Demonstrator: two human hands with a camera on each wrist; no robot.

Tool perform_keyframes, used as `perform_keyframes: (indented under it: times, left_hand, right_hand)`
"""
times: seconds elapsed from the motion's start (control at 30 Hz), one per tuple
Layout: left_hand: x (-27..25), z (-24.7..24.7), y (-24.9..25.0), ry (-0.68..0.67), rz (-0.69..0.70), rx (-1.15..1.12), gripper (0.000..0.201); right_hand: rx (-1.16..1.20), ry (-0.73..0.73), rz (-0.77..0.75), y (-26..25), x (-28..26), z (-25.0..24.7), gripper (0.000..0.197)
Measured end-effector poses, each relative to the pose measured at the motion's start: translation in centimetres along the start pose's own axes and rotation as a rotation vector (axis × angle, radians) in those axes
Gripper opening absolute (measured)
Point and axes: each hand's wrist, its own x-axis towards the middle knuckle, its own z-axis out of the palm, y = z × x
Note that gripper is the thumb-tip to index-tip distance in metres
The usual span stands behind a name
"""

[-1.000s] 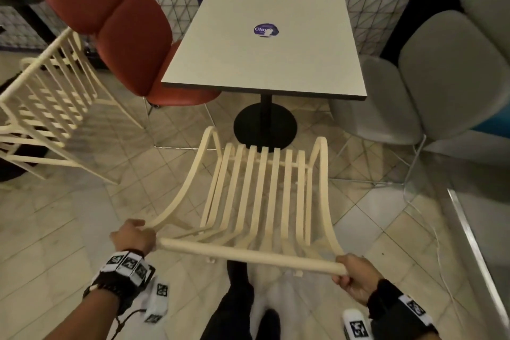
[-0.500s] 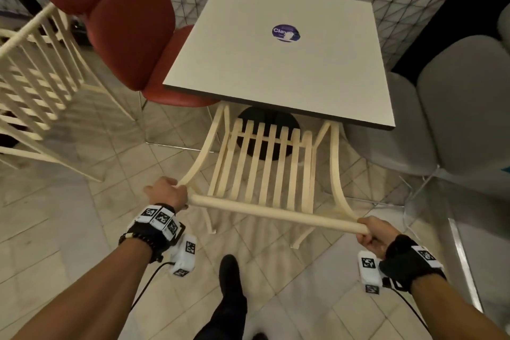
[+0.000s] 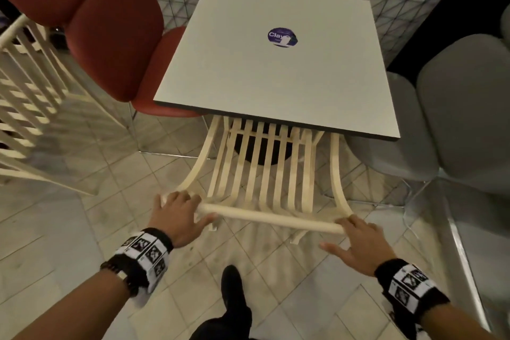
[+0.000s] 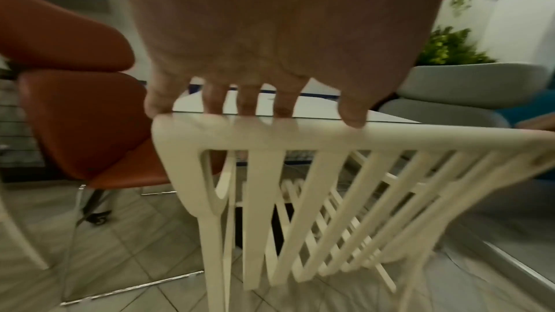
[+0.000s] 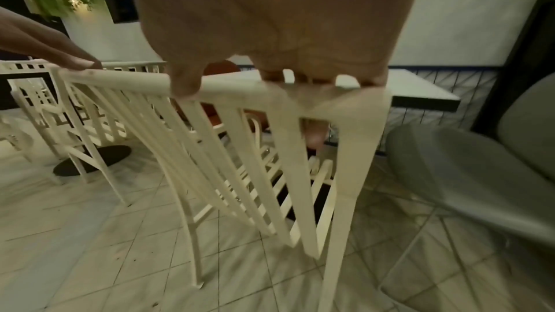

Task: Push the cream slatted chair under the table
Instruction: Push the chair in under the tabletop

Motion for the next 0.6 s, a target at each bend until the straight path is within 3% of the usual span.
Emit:
perform_keyframes:
  times: [0.1,0.2,0.3,0.6]
  left_hand:
    - [1.3,-0.1,0.1,-0.097,0.183,0.109,0.068]
    - [3.7,-0.9,0.1,-0.197,0.189,0.130,0.042]
    - [5.2,-1.0,0.3,-0.272,0.197,0.193,0.026]
    - [9.9,-2.8,-0.4,-0.193,0.143,0.145,0.025]
  right_hand:
    - [-0.096,-0.047,0.020,-0.2,1.5,-0.1,0.061]
    - [-0.198,-0.199,0.057,-0.7,2.9,-1.3,0.035]
    - [-0.205,-0.249,0.125,-1.0,2.9,-1.0,0.042]
    - [-0.247,-0.184,0.150,-1.8,8.2,-3.6,0.042]
